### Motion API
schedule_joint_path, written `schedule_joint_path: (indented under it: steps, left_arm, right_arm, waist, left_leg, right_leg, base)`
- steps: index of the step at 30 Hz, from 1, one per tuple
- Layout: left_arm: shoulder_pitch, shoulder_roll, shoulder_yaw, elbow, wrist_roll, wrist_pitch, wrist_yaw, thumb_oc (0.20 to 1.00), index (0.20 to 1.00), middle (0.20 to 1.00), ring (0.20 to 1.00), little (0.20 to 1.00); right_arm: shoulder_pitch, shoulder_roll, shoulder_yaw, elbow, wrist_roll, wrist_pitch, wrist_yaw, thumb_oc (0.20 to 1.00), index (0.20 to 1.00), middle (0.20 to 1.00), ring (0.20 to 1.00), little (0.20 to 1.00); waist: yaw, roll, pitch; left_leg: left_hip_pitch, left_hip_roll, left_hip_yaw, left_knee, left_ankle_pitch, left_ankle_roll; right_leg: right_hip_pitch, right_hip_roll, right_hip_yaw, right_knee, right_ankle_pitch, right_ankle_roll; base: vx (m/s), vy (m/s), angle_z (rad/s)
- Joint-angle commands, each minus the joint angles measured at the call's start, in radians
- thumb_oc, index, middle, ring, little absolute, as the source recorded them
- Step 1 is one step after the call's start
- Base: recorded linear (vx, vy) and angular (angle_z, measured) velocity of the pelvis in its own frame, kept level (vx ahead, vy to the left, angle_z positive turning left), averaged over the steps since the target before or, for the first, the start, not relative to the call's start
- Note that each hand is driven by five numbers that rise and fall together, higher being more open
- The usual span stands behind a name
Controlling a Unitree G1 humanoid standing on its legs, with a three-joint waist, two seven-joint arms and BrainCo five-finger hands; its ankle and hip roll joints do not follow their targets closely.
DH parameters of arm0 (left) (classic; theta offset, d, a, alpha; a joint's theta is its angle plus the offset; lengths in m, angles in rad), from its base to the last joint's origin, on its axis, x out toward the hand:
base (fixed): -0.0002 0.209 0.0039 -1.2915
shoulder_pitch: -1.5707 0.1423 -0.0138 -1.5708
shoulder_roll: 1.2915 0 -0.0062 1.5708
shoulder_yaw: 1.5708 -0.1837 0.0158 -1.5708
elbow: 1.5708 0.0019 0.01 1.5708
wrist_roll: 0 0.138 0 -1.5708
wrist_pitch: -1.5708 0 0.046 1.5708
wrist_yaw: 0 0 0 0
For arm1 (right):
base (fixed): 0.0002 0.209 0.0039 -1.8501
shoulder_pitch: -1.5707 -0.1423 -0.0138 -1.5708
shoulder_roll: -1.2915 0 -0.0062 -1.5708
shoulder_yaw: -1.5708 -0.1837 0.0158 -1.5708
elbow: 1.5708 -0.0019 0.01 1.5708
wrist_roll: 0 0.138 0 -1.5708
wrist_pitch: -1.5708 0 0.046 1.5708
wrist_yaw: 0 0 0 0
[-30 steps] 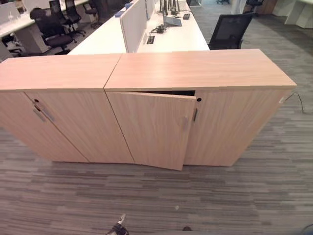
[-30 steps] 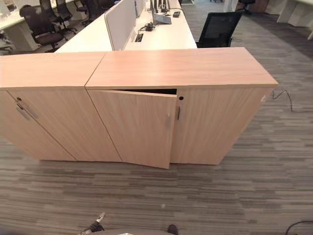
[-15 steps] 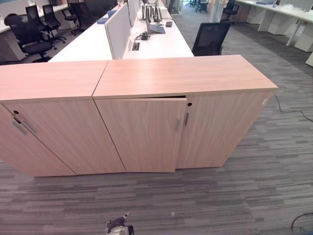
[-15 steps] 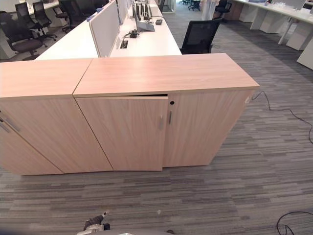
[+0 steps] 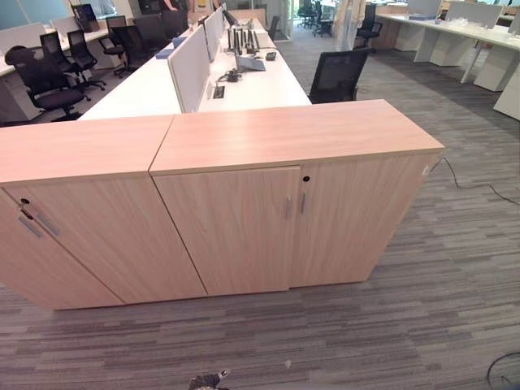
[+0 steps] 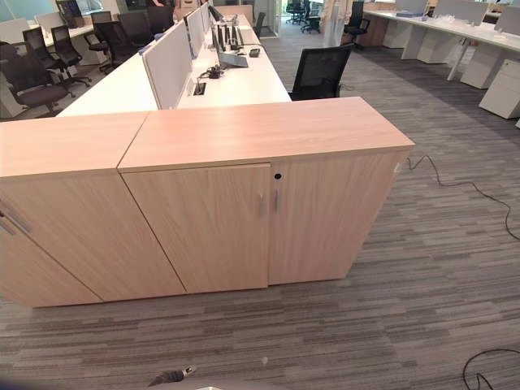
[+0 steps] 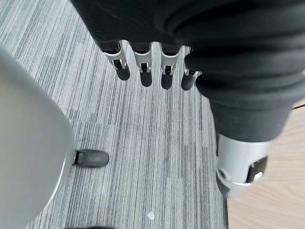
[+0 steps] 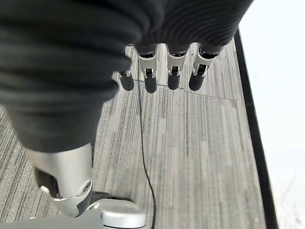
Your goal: Put the empty folder in the office cabinet
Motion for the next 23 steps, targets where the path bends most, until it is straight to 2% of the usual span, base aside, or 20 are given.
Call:
schedule_joint_path:
  steps: [1, 15, 18, 19, 23]
  left_arm:
    - [-0.025, -0.048, 0.049, 0.093, 0.000, 0.017, -0.003, 1.000, 1.000, 1.000, 1.000, 1.000]
    - [-0.037, -0.053, 0.030, 0.090, 0.009, 0.014, 0.009, 1.000, 1.000, 1.000, 1.000, 1.000]
    - [-0.016, -0.057, 0.055, 0.042, -0.032, 0.015, -0.057, 1.000, 1.000, 1.000, 1.000, 1.000]
    - [0.003, -0.057, 0.095, -0.001, -0.078, 0.024, -0.098, 1.000, 1.000, 1.000, 1.000, 1.000]
    - [0.017, -0.057, 0.104, -0.022, -0.087, 0.048, -0.114, 1.000, 1.000, 1.000, 1.000, 1.000]
  right_arm:
    - [-0.048, 0.051, -0.022, 0.103, 0.028, 0.004, 0.008, 1.000, 1.000, 1.000, 1.000, 1.000]
    - [-0.055, 0.056, -0.018, 0.102, 0.030, 0.009, 0.008, 1.000, 1.000, 1.000, 1.000, 1.000]
    - [-0.050, 0.053, -0.018, 0.097, 0.029, 0.009, 0.010, 1.000, 1.000, 1.000, 1.000, 1.000]
    - [-0.046, 0.043, -0.019, 0.093, 0.027, 0.008, 0.021, 1.000, 1.000, 1.000, 1.000, 1.000]
    - [-0.046, 0.038, -0.018, 0.086, 0.025, 0.011, 0.022, 1.000, 1.000, 1.000, 1.000, 1.000]
  waist:
    - [0.007, -0.024, 0.001]
    - [0.005, -0.024, -0.004]
    - [0.006, -0.024, -0.001]
    - [0.009, -0.025, 0.002]
    - [0.011, -0.026, 0.004]
  left_leg:
    - [-0.026, -0.033, -0.036, 0.005, -0.013, 0.030]
    - [-0.027, -0.034, -0.040, 0.005, -0.014, 0.032]
    - [-0.028, -0.035, -0.041, 0.005, -0.014, 0.033]
    - [-0.029, -0.035, -0.042, 0.005, -0.014, 0.033]
    - [-0.030, -0.034, -0.045, 0.005, -0.013, 0.034]
  right_leg:
    - [0.057, 0.020, -0.011, 0.008, -0.091, -0.032]
    - [0.056, 0.020, -0.017, 0.008, -0.096, -0.030]
    - [0.056, 0.020, -0.018, 0.008, -0.094, -0.029]
    - [0.055, 0.020, -0.020, 0.008, -0.095, -0.027]
    - [0.055, 0.020, -0.021, 0.008, -0.096, -0.028]
  base:
    - [0.00, 0.000, 0.00]
    - [0.00, 0.000, 0.00]
    - [0.00, 0.000, 0.00]
    - [0.00, 0.000, 0.00]
    - [0.00, 0.001, 0.02]
